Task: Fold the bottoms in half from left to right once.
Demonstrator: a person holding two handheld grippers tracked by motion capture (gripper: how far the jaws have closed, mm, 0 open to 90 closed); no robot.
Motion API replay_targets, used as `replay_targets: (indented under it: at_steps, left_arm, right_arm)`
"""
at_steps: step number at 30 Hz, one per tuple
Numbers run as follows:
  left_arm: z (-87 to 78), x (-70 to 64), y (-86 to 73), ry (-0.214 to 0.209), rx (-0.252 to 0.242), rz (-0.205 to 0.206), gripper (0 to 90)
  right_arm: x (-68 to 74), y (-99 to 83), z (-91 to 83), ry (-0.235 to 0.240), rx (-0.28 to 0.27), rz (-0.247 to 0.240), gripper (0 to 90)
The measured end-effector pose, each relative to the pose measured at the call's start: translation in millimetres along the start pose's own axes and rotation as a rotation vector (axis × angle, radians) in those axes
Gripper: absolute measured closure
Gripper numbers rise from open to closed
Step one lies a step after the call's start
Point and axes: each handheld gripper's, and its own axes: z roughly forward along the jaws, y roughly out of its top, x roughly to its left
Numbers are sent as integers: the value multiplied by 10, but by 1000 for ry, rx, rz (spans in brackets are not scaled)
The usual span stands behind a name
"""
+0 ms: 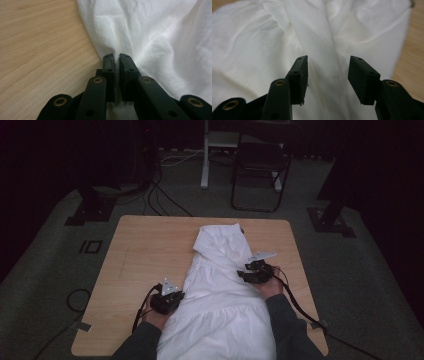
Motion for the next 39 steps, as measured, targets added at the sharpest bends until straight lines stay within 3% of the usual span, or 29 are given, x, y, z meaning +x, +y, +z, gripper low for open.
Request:
replay_targets:
  at_steps: [3, 5, 9, 11, 17, 20, 25, 26, 30, 31, 32, 33, 36, 39]
  left_arm:
    - [-1, -3, -3, 1, -2, 1, 838]
    - [-1, -4, -2, 2, -1, 3, 838]
    - [0, -12, 5, 6, 4, 12, 840]
    - [-3, -20, 10, 10, 10, 21, 840]
    - [-6, -6, 34, -3, 29, 11, 827]
    - [-31, 69, 137, -2, 50, 7, 677]
    - [-73, 190, 588, -2, -48, 11, 598]
    - [-19, 202, 709, -5, -54, 18, 592]
    - [296, 210, 939, -26, -39, 45, 583]
    - [401, 210, 956, -26, -30, 44, 584]
    - [401, 210, 956, -26, -30, 44, 587]
    - [596, 201, 949, -39, 12, 52, 618]
    - [788, 177, 843, -42, 82, 55, 677]
    - [740, 176, 734, -49, 33, 12, 702]
  right_arm:
    - [-17, 50, 197, 0, 73, -33, 721]
    - [-92, 84, 206, -80, 71, -31, 830]
    - [-399, 135, 13, -215, -42, 120, 874]
    - [-511, 104, 11, -227, -48, 171, 875]
    - [-568, -60, 291, -188, 14, 205, 868]
    - [-583, -100, 333, -168, 10, 227, 865]
    - [-596, -100, 330, -158, 17, 243, 857]
    - [-595, -103, 333, -161, 14, 246, 857]
    - [-579, -109, 336, -169, 8, 242, 861]
    - [-575, -109, 336, -171, 9, 240, 861]
    - [-575, -109, 336, -171, 9, 240, 861]
    - [-571, -110, 337, -173, 8, 240, 862]
    - [-539, -121, 332, -176, 5, 228, 864]
    - [-437, -179, 292, -166, -4, 187, 866]
